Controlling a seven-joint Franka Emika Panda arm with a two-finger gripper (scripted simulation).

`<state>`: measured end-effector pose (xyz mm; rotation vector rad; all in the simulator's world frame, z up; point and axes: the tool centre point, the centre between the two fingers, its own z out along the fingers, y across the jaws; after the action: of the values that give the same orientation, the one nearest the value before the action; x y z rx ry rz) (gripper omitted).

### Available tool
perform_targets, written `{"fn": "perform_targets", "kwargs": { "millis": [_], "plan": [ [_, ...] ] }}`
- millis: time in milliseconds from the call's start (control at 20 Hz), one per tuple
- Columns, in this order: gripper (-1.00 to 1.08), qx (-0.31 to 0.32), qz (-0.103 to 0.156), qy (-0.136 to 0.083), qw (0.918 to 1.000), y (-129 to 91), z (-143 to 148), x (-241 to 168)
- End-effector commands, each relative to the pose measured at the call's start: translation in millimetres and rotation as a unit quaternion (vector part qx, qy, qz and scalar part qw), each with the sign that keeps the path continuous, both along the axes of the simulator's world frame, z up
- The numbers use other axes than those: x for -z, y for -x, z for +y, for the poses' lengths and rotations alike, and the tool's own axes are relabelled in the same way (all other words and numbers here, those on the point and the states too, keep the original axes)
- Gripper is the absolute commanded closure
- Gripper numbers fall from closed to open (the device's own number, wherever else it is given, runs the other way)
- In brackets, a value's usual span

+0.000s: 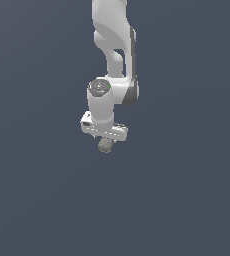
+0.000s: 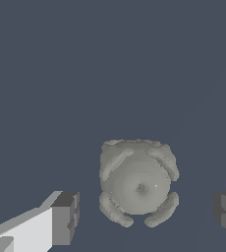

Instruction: Pick up the object and move it to a goal position.

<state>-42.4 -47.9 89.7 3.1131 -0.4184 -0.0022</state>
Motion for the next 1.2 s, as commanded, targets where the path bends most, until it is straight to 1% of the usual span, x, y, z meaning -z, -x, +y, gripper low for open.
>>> {"fn": "perform_targets", "kwargs": {
  "millis": [0, 500, 750, 800, 1150],
  "plan": [
    [-0.92, 0.000, 0.000, 0.000, 1.0000, 0.1, -0.1, 2.5],
    [-0.92, 0.003, -0.001, 0.000, 1.0000, 1.6, -0.3, 43.5],
    [-0.92, 0.003, -0.001, 0.000, 1.0000, 0.8, 0.1, 50.4],
    [1.08, 0.003, -0.001, 0.000, 1.0000, 0.8, 0.1, 50.4],
    [1.08, 0.003, -0.001, 0.000, 1.0000, 0.8, 0.1, 50.4]
  ]
}}
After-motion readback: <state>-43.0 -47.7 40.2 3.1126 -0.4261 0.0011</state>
